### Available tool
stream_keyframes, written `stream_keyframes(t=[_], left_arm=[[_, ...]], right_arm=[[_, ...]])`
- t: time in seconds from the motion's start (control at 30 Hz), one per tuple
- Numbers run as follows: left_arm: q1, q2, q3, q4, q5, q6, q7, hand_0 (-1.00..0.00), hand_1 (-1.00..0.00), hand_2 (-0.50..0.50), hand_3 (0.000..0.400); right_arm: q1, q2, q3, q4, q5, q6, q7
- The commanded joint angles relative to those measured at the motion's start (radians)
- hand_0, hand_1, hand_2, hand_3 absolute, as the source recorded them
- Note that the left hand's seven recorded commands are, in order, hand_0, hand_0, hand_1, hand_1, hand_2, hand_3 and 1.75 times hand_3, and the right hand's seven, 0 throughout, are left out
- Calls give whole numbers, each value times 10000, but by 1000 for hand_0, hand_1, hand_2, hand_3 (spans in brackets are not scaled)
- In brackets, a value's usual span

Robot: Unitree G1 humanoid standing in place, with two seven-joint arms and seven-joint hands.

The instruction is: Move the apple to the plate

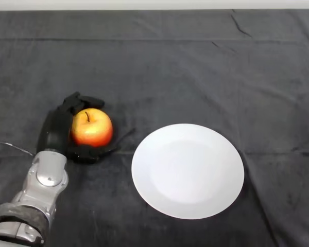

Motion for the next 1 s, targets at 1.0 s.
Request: stream_keyframes(t=[1.0], left_arm=[[1214, -123, -2554, -5203, 307, 668, 1657, -1000, -1000, 0, 400]], right_arm=[[-483, -270, 9, -107, 213, 1, 1]])
